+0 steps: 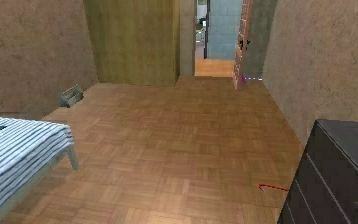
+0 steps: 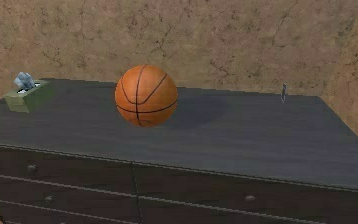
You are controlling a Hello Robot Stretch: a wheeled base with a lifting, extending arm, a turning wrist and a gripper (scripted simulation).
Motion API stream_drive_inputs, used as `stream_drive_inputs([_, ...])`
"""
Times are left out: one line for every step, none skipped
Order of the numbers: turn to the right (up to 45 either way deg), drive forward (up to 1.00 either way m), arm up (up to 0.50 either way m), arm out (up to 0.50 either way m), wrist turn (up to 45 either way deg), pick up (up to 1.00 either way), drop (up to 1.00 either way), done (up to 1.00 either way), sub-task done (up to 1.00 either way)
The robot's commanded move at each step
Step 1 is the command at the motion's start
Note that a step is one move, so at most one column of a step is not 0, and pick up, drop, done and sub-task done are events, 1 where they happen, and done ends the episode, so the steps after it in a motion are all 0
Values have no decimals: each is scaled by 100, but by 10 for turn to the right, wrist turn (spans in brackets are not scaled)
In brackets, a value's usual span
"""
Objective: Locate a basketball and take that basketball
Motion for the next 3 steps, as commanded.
stream_drive_inputs([0, 0, 50, 0, 0, 0, 0, 0, 0])
stream_drive_inputs([0, 0, 38, 0, 0, 0, 0, 0, 0])
stream_drive_inputs([0, 0, 0, 30, 0, 0, 0, 0, 0])
